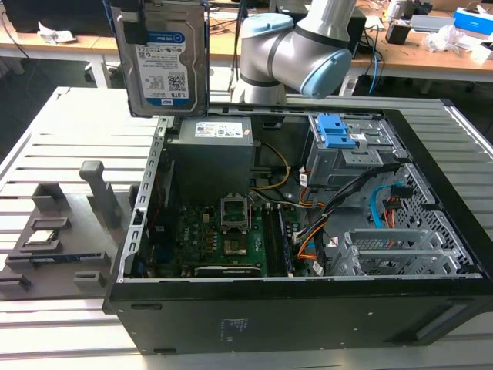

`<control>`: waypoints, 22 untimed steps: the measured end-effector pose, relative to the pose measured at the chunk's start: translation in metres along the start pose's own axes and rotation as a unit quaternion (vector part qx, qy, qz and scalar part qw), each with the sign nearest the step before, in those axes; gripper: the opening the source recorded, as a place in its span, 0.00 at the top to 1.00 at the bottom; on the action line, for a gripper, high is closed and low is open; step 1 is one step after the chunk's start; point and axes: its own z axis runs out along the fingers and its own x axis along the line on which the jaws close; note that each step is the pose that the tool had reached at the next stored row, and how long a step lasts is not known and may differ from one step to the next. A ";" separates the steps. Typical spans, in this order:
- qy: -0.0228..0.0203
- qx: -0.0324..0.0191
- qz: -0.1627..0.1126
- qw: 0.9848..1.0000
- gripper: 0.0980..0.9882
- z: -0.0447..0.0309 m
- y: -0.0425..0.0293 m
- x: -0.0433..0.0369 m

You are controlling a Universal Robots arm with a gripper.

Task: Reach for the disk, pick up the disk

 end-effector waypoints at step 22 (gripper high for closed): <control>0.000 0.000 0.000 1.000 0.70 -0.0026 -0.0785 0.0007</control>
